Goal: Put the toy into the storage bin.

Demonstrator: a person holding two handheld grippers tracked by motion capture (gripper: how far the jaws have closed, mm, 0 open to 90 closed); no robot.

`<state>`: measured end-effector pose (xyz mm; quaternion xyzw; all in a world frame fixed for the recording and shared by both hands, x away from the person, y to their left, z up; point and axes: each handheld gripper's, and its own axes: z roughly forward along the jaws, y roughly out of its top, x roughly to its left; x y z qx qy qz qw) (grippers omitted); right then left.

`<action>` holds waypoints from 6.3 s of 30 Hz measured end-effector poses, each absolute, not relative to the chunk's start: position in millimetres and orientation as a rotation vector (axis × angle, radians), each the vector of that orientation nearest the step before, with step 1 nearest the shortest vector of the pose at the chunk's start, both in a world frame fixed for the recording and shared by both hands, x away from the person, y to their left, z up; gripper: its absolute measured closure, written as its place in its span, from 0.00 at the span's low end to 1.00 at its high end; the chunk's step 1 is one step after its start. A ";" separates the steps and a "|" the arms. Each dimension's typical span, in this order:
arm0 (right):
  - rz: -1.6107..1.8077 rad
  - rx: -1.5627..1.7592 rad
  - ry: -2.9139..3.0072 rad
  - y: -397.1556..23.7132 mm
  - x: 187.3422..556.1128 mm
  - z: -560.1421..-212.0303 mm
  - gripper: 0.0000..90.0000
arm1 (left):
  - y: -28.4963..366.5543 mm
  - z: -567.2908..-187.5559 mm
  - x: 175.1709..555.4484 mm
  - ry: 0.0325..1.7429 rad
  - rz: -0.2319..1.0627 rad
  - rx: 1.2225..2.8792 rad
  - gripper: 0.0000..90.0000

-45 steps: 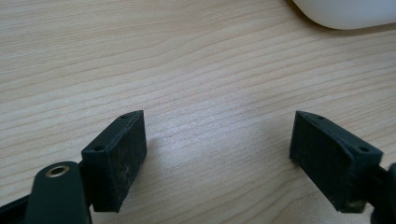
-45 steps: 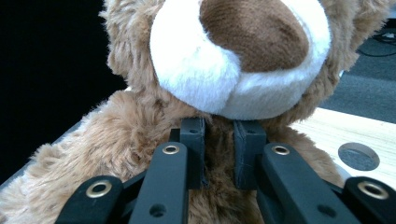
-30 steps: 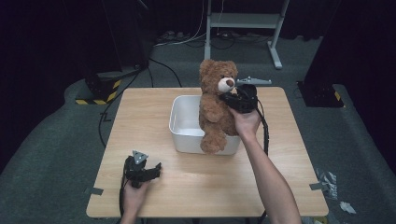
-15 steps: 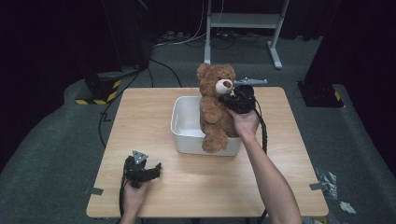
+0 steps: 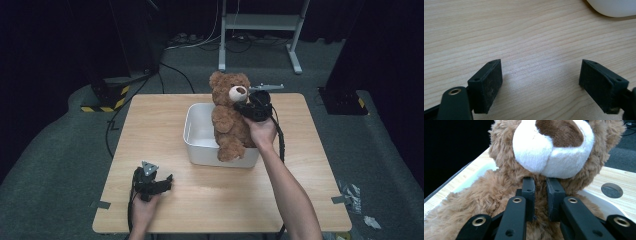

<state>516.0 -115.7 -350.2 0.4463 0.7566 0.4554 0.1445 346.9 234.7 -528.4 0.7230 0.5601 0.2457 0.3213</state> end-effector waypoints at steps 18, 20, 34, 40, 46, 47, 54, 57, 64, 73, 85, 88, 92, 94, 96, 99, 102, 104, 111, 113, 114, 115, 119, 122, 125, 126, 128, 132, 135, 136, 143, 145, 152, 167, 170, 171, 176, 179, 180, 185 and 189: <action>1.342 1.294 2.169 -124.6 511.0 -343.5 0.91 | 234.8 -528.4 346.9 1.471 0.646 1.901 0.21; 1.342 1.297 2.170 -125.6 510.6 -343.9 0.91 | 234.8 -528.4 346.9 1.471 0.645 1.901 0.21; 1.359 1.265 2.187 -122.3 505.5 -342.8 0.91 | 234.8 -528.3 346.8 1.471 0.644 1.901 0.21; 1.341 1.268 2.202 -121.8 504.2 -349.5 0.90 | 234.8 -528.3 346.9 1.471 0.645 1.901 0.21; 1.332 1.283 2.222 -124.0 504.1 -355.0 0.88 | 234.8 -528.4 346.9 1.470 0.646 1.901 0.21; 1.331 1.289 2.223 -124.4 503.6 -355.4 0.88 | 234.8 -528.3 346.9 1.470 0.646 1.902 0.21; 1.339 1.265 2.219 -128.5 498.1 -355.8 0.87 | 235.1 -528.1 346.8 1.471 0.646 1.907 0.21; 1.341 1.256 2.229 -131.3 494.1 -359.4 0.84 | 234.8 -528.3 346.9 1.472 0.645 1.901 0.21; 1.392 1.231 2.188 -139.4 483.9 -352.8 0.83 | 234.8 -528.4 347.0 1.470 0.646 1.901 0.21; 1.434 1.209 2.139 -152.0 474.7 -348.8 0.79 | 234.8 -528.3 347.0 1.469 0.646 1.902 0.21; 1.425 1.190 2.069 -166.0 461.5 -343.6 0.67 | 234.8 -528.3 347.0 1.469 0.646 1.902 0.21; 1.432 1.193 2.052 -169.9 459.5 -343.0 0.66 | 234.8 -528.3 347.0 1.469 0.646 1.902 0.21; 1.420 1.197 2.048 -174.0 457.7 -344.8 0.62 | 234.8 -528.3 347.0 1.469 0.646 1.902 0.21; 1.426 1.200 2.036 -177.1 456.4 -345.3 0.61 | 234.8 -528.3 347.0 1.469 0.646 1.902 0.21; 1.425 1.201 2.029 -179.5 455.3 -345.0 0.60 | 234.8 -528.3 347.0 1.468 0.646 1.902 0.21; 1.423 1.202 2.017 -182.7 453.5 -344.3 0.60 | 234.8 -528.3 347.0 1.469 0.646 1.902 0.21; 1.423 1.203 2.009 -185.8 451.5 -343.2 0.59 | 234.8 -528.3 347.0 1.468 0.646 1.903 0.21; 1.427 1.199 2.002 -187.8 450.2 -342.6 0.59 | 234.8 -528.3 347.0 1.468 0.646 1.903 0.21; 1.436 1.194 1.992 -192.5 446.6 -341.9 0.58 | 234.8 -528.3 347.0 1.468 0.646 1.903 0.21; 1.434 1.190 1.993 -193.4 445.8 -341.8 0.58 | 234.8 -528.3 346.9 1.468 0.646 1.903 0.21; 1.436 1.187 1.993 -194.0 445.1 -341.7 0.58 | 234.7 -528.3 346.9 1.468 0.646 1.902 0.21; 1.442 1.188 1.989 -194.4 444.6 -341.7 0.58 | 234.8 -528.3 346.9 1.469 0.646 1.903 0.21; 1.465 1.182 1.986 -197.1 441.1 -340.2 0.55 | 234.7 -528.3 346.9 1.469 0.646 1.902 0.21; 1.476 1.165 1.980 -198.4 438.0 -338.3 0.53 | 234.7 -528.3 346.9 1.469 0.646 1.902 0.21; 1.482 1.157 1.977 -199.8 435.7 -337.0 0.51 | 234.8 -528.3 346.9 1.469 0.646 1.902 0.21; 1.485 1.157 1.974 -200.6 434.9 -337.0 0.51 | 234.7 -528.3 346.9 1.469 0.646 1.902 0.21; 1.508 1.155 1.953 -202.0 431.8 -337.0 0.51 | 234.7 -528.3 346.9 1.469 0.646 1.902 0.21; 1.514 1.139 1.931 -203.1 426.0 -336.1 0.50 | 234.7 -528.3 346.9 1.469 0.646 1.902 0.21; 1.519 1.142 1.895 -205.5 422.0 -335.7 0.50 | 234.8 -528.3 346.9 1.469 0.646 1.903 0.21; 1.523 1.144 1.895 -206.6 421.4 -335.7 0.50 | 234.8 -528.3 346.9 1.468 0.646 1.903 0.21; 1.531 1.148 1.894 -212.1 417.6 -337.6 0.50 | 234.8 -528.3 346.9 1.469 0.646 1.903 0.21; 1.536 1.151 1.891 -214.8 415.9 -338.5 0.50 | 234.7 -528.3 346.9 1.469 0.646 1.902 0.21; 1.546 1.167 1.875 -227.0 407.2 -341.6 0.50 | 234.8 -528.4 346.9 1.467 0.646 1.903 0.21; 1.564 1.192 1.849 -245.1 395.1 -346.8 0.51 | 234.8 -528.4 346.9 1.467 0.646 1.902 0.21; 1.564 1.193 1.849 -247.5 392.9 -347.4 0.51 | 234.8 -528.4 346.9 1.468 0.646 1.902 0.21; 1.566 1.195 1.846 -248.3 392.0 -347.6 0.51 | 234.8 -528.4 346.9 1.468 0.646 1.902 0.21; 1.568 1.199 1.841 -251.7 390.2 -347.9 0.51 | 234.8 -528.4 346.9 1.467 0.646 1.902 0.21; 1.571 1.203 1.840 -253.1 388.8 -348.1 0.51 | 234.8 -528.4 346.9 1.467 0.646 1.902 0.21; 1.571 1.203 1.840 -253.1 388.8 -348.1 0.51 | 234.8 -528.4 346.9 1.467 0.646 1.902 0.21; 1.572 1.205 1.838 -256.0 385.2 -348.5 0.51 | 234.8 -528.4 346.9 1.467 0.646 1.903 0.21; 1.574 1.209 1.835 -257.8 383.3 -349.5 0.51 | 234.8 -528.4 346.9 1.467 0.646 1.902 0.21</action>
